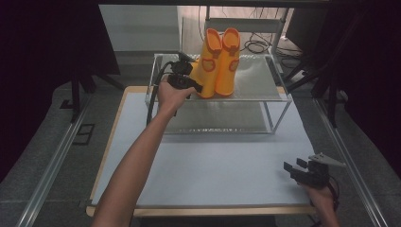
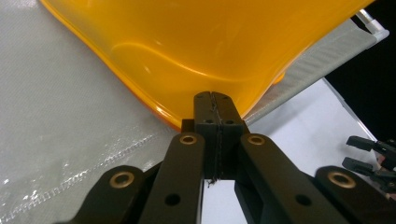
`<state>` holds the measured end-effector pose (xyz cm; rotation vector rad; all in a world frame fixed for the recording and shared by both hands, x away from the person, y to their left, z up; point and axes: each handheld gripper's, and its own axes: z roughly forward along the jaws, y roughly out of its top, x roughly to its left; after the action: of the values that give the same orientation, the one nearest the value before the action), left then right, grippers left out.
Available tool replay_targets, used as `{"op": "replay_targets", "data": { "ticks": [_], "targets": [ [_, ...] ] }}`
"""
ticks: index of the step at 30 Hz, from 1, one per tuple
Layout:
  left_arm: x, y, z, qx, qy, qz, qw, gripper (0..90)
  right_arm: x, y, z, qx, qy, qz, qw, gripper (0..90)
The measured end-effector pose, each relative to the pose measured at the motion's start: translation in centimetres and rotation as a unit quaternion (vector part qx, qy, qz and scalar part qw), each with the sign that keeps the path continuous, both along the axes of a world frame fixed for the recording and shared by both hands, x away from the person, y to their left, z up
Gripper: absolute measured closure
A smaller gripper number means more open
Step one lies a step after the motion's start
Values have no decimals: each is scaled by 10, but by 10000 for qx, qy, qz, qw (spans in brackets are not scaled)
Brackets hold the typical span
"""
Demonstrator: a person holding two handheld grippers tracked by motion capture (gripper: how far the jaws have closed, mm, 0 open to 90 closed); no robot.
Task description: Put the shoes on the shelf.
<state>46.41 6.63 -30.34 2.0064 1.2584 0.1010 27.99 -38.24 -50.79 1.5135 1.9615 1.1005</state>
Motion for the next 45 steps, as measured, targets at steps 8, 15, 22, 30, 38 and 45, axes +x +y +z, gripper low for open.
{"op": "replay_targets", "data": {
  "ticks": [8,15,22,30,38,45],
  "targets": [
    [-4,15,0,-88,-169,-35,9998,789,0,-1,0,-29,-20,-8,10000,362],
    [-15,25,0,-95,-259,-184,9995,694,0,-3,-1,-24,1,-39,10000,361],
    [-30,42,5,-147,-421,-318,9985,622,0,-1,-2,-63,16,-24,10000,361],
    [-49,54,3,-243,-472,-513,9973,596,0,-1,-2,-87,7,-29,10000,362],
    [-73,61,-2,-351,-574,-767,9948,588,0,-3,-2,-102,25,-48,9999,362],
    [-97,69,-10,-382,-697,-988,9919,578,0,-2,-2,-113,5,-42,9999,362]
  ]
}}
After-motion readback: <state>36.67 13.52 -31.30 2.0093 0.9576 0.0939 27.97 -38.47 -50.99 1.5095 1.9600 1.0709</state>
